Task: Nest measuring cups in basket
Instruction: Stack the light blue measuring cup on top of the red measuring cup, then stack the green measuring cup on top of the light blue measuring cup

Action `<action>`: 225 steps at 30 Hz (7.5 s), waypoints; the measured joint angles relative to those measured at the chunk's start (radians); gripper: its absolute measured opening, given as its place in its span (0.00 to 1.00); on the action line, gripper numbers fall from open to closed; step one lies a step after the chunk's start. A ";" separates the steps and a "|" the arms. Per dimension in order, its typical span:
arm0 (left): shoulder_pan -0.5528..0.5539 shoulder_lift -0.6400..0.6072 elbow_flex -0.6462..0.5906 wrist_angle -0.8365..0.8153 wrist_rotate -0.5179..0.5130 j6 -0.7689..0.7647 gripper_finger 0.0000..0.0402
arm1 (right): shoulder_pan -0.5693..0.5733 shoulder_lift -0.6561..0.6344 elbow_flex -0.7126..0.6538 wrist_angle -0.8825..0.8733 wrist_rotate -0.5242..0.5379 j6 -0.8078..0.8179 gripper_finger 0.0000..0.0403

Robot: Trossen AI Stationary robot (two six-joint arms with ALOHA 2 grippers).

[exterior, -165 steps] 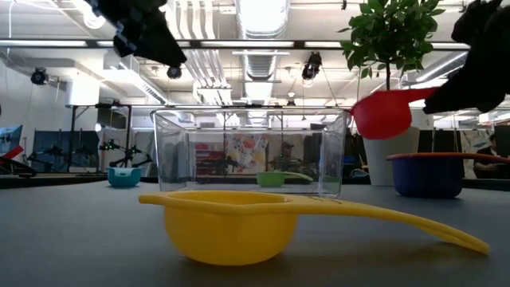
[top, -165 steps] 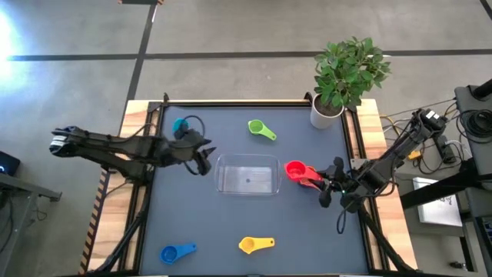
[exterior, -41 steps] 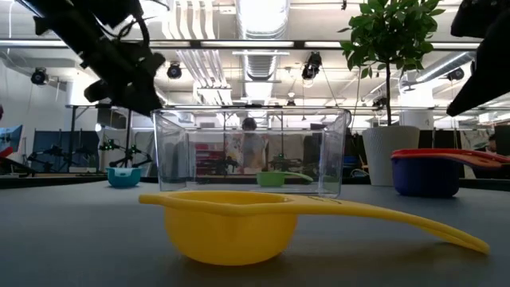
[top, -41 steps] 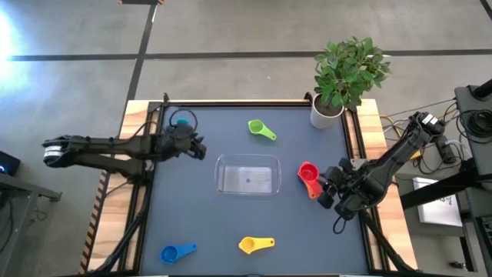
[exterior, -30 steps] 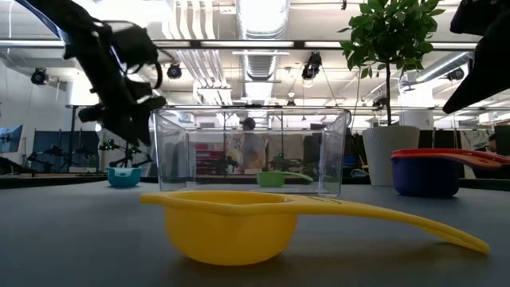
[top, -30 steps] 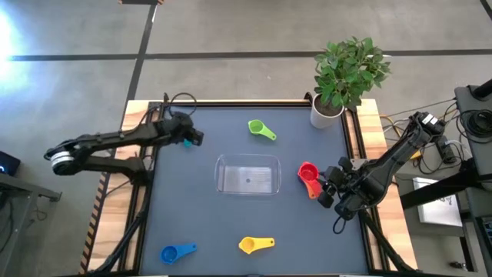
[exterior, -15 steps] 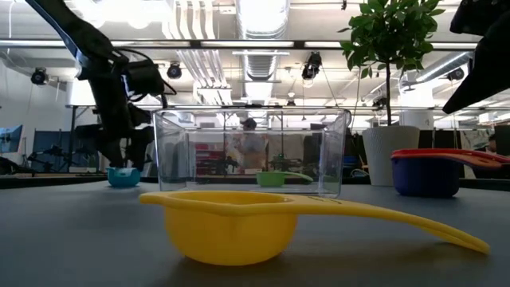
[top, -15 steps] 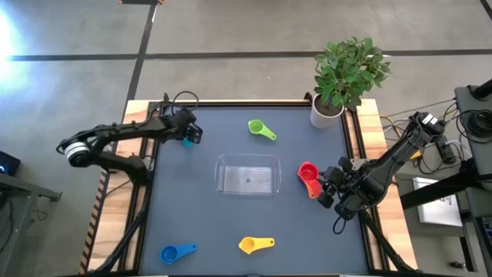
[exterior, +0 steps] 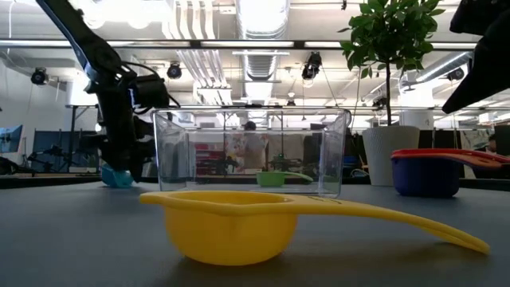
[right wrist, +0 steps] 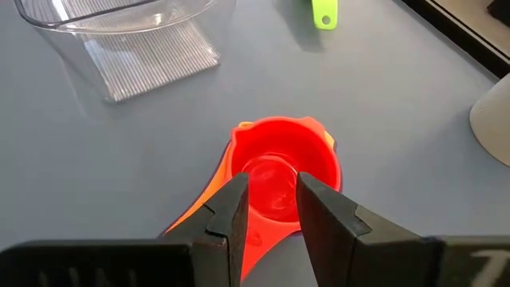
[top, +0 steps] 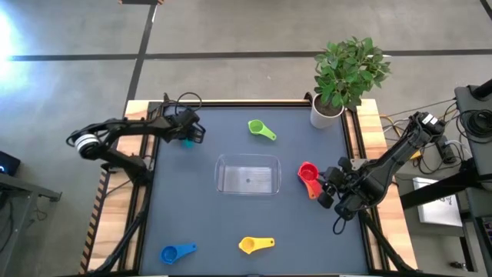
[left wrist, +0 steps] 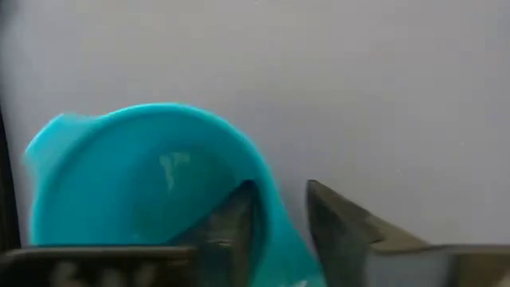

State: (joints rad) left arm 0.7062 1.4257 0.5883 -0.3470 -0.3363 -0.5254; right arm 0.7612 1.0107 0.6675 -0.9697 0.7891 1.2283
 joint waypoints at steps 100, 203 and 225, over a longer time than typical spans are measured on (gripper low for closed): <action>-0.725 0.582 0.863 0.930 -0.012 0.150 0.00 | -0.232 0.105 -0.002 0.953 0.501 -0.847 0.18; -0.817 0.059 0.329 0.923 0.013 0.405 0.51 | 0.304 0.085 -0.321 0.538 0.250 0.873 0.40; -0.562 0.058 0.592 0.100 -0.074 0.416 0.51 | 0.272 0.071 0.030 0.030 0.287 0.488 0.41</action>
State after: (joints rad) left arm 0.1443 1.4841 1.1803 -0.2466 -0.4100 -0.1098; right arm 1.0332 1.0813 0.6977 -0.9395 1.0756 1.7161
